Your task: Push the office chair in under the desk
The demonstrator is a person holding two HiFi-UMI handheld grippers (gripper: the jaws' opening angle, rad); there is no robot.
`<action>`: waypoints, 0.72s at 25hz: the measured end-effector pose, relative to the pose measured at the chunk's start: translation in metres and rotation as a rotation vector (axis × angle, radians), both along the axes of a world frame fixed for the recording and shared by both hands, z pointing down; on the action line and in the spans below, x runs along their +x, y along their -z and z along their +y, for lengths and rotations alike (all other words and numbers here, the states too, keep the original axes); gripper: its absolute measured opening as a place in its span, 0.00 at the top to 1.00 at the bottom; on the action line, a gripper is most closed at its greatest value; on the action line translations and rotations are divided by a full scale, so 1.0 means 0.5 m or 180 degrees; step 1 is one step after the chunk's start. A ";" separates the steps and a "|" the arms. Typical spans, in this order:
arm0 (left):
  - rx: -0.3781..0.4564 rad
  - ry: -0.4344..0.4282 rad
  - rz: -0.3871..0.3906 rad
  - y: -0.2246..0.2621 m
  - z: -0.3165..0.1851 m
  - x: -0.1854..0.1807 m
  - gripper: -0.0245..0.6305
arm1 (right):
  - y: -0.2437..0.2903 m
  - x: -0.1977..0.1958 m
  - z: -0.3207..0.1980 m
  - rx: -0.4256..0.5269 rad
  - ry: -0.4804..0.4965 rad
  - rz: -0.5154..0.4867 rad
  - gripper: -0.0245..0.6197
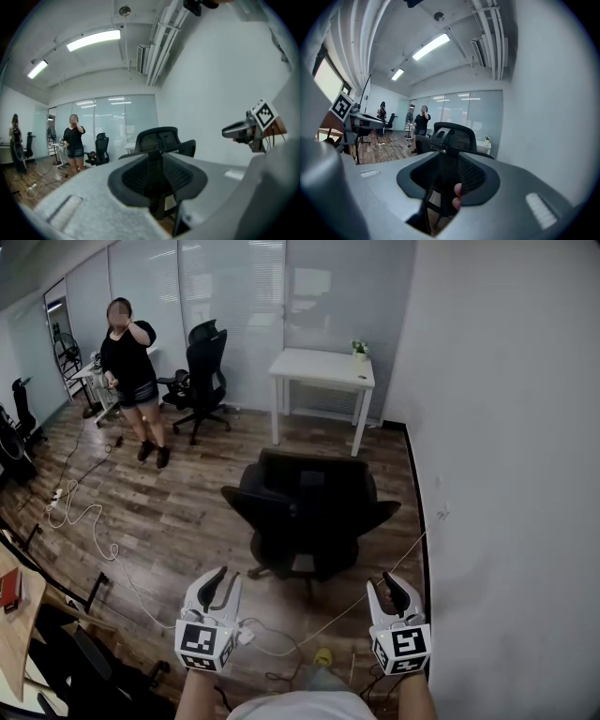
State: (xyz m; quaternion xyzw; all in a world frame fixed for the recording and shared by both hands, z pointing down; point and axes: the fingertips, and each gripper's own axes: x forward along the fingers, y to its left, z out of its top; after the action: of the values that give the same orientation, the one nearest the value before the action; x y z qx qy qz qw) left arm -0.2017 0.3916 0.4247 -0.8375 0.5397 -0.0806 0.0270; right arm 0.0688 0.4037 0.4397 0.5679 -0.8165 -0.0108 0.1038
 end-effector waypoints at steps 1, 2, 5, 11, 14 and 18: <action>-0.0021 0.0018 0.0011 -0.006 -0.023 0.006 0.81 | -0.005 0.012 -0.022 -0.0016 0.0000 0.0000 0.80; -0.0042 0.0041 0.0016 -0.011 -0.046 0.012 0.81 | -0.010 0.025 -0.045 -0.0028 0.0005 -0.0001 0.80; -0.0084 0.0128 0.0012 -0.020 -0.114 0.036 0.81 | -0.017 0.064 -0.115 -0.0016 0.0074 -0.0012 0.80; -0.0148 0.0272 -0.0034 -0.022 -0.218 0.106 0.81 | -0.016 0.141 -0.238 -0.0009 0.0248 -0.0045 0.80; -0.0159 0.0325 -0.0092 -0.025 -0.249 0.138 0.80 | -0.022 0.174 -0.276 0.0002 0.0339 -0.0075 0.80; -0.0178 0.0334 -0.0189 -0.030 -0.273 0.176 0.80 | -0.037 0.203 -0.310 -0.0002 0.0421 -0.0085 0.80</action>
State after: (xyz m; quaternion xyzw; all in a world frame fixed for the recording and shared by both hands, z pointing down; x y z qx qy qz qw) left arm -0.1136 0.2550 0.4395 -0.8058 0.5793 -0.1218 0.0153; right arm 0.1702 0.2487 0.4581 0.5127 -0.8536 -0.0098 0.0922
